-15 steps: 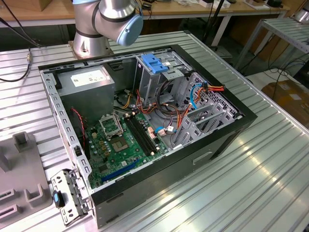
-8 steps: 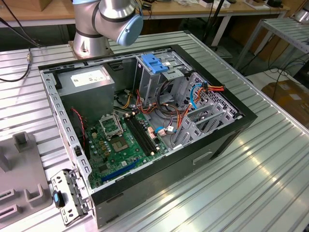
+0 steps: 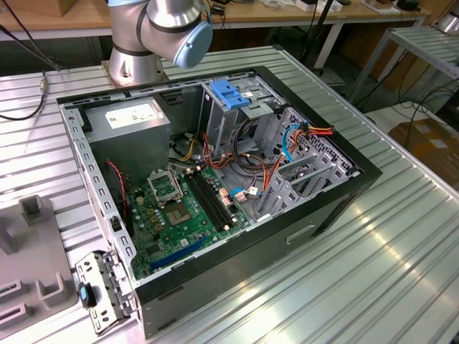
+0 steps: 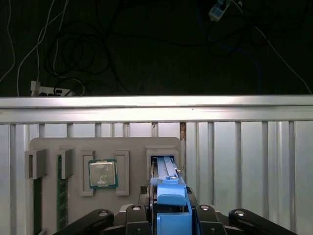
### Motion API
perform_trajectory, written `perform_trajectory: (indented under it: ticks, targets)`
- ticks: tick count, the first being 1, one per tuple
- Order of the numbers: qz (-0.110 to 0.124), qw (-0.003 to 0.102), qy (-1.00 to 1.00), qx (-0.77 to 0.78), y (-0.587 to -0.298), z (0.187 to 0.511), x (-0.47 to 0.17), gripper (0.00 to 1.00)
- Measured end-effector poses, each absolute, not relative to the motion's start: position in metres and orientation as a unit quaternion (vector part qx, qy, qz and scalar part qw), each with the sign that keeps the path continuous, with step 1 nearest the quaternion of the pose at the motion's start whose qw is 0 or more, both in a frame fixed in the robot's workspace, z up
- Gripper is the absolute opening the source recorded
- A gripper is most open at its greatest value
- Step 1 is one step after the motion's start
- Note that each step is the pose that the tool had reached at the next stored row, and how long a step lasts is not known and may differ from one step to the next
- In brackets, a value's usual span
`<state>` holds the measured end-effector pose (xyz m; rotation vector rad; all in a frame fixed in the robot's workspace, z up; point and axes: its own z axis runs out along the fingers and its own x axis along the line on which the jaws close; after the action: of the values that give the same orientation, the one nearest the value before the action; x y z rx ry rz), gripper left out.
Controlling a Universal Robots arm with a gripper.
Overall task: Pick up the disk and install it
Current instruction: 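Pick up the disk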
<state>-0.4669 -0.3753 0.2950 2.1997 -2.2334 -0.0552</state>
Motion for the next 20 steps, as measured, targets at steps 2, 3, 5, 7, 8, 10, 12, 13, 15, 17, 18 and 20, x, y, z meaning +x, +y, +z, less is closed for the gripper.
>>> perform_trajectory:
  ticks: [2,3,5,7,8,10,12,13,15,17,18,20]
  targets:
    - [-0.018,0.003,-0.712,0.702,-0.375,0.297,-0.467,0.37]
    - [-0.018,0.003,-0.712,0.702,-0.375,0.299,-0.467,0.37]
    - [-0.018,0.003,-0.712,0.702,-0.375,0.304,-0.467,0.37]
    - [-0.017,0.003,-0.712,0.702,-0.375,0.308,-0.467,0.37]
    - [-0.017,0.004,-0.712,0.702,-0.375,0.311,-0.467,0.37]
    - [-0.017,0.004,-0.712,0.702,-0.375,0.315,-0.467,0.37]
    - [-0.017,0.004,-0.712,0.702,-0.375,0.319,-0.467,0.37]
    - [-0.017,0.004,-0.712,0.702,-0.375,0.321,-0.467,0.37]
    - [-0.017,0.004,-0.712,0.702,-0.375,0.325,-0.467,0.37]
    - [-0.017,0.004,-0.712,0.702,-0.375,0.329,-0.467,0.37]
    - [-0.016,0.004,-0.712,0.702,-0.375,0.331,-0.467,0.37]
    - [-0.013,0.007,-0.713,0.701,-0.375,0.332,-0.467,0.37]
